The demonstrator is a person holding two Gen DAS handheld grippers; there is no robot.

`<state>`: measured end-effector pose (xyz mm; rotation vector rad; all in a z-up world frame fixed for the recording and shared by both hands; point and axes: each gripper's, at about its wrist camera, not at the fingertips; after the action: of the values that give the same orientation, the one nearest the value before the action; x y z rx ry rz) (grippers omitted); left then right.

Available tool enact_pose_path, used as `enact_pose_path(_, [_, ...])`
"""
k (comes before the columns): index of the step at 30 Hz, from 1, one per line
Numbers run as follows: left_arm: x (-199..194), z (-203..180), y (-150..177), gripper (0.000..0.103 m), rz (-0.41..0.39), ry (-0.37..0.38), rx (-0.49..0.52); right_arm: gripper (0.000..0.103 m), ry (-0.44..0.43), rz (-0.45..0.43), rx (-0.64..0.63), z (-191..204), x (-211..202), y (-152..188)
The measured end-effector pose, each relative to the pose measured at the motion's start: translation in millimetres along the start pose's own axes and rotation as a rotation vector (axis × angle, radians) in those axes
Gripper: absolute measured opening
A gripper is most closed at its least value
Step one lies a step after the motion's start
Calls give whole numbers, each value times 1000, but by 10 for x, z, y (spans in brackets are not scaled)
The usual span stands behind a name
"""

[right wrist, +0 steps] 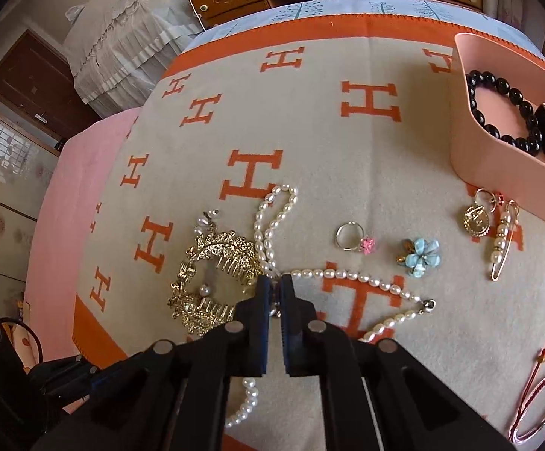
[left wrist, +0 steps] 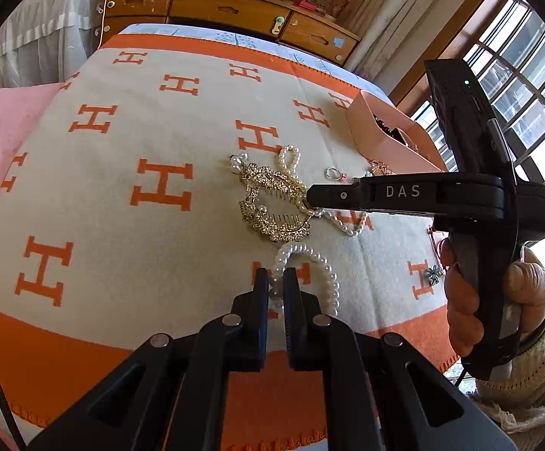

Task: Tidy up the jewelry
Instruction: 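Lift both pearl pieces into the pink box and open both tools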

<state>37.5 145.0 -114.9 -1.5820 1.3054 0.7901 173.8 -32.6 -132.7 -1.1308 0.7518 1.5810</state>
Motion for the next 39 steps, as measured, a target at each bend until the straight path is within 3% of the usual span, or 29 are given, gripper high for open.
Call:
enact_pose_path(8, [-105,-85,38,5,-33,-2,14,5,-44,-108,9,-95,-417,179])
enact_pose_path(18, [-531,-584,-49,5,-117,-6,105,5,-55,-400,-13,-322,-1772,568])
enact_pose_path(24, [-909,-1063,-368,5,-184,-34,196,5,-7,-564,14,-554,-2397,682])
enact_pose_path(30, [-1136,-1606,-832,5,-257,-54,265,5,11,-649,76,-917,-2687,620])
enact_pose_path(34, [-1089,-1960,-1161,5,-291,-80,298,5,21,-679,107,-1141,-2753,506])
enact_pose_path(39, [-741,-2227,-1579,5,-276,-104,304,5,11,-674,139,-1370,-2698,338])
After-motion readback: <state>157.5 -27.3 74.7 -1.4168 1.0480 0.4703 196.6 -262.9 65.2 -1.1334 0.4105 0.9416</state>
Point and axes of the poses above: each gripper's, at about its wrist camera, not at the fingertips, and x roughly the way its jaws point, z to its left, y to its underside, and after that the axes turned 15 degrees about z, right-handed
